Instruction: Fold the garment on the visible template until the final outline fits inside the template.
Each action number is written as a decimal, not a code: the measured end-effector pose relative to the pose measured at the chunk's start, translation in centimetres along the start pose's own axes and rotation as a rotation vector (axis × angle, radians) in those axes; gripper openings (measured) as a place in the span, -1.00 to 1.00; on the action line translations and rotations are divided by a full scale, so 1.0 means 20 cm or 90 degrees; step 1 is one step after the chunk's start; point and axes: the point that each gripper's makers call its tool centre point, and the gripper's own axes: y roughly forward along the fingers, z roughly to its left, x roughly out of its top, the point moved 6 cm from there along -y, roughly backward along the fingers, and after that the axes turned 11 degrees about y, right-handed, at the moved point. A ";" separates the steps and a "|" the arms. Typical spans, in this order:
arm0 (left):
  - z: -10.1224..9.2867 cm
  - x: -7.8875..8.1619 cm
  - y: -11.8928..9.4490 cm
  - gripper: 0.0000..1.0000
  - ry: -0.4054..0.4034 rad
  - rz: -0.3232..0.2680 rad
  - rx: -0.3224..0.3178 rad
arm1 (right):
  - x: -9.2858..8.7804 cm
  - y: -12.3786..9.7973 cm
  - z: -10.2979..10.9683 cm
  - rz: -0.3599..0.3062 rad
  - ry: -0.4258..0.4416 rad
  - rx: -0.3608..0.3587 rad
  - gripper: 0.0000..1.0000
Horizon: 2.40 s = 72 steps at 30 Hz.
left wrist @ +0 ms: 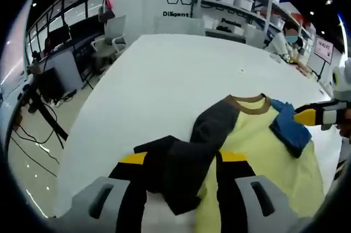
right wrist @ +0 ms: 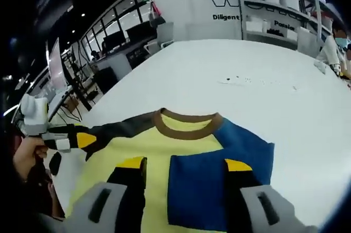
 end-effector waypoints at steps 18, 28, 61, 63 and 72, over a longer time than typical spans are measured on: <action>-0.15 0.05 -0.18 0.98 0.011 -0.061 -0.055 | -0.11 -0.06 -0.34 0.017 0.080 -0.024 0.21; -0.24 0.02 -0.25 0.98 0.054 -0.051 -0.095 | -0.13 -0.06 -0.47 -0.011 0.156 -0.007 -0.24; -0.35 -0.01 -0.33 0.98 0.128 -0.041 -0.162 | -0.08 -0.19 -0.38 -0.033 0.036 -0.029 -1.00; -0.35 -0.01 -0.34 0.98 0.132 -0.040 -0.166 | -0.06 -0.20 -0.34 -0.040 0.030 -0.017 -1.00; -0.37 -0.05 -0.37 0.98 0.138 -0.024 -0.180 | -0.02 -0.20 -0.10 -0.045 -0.006 0.052 -1.00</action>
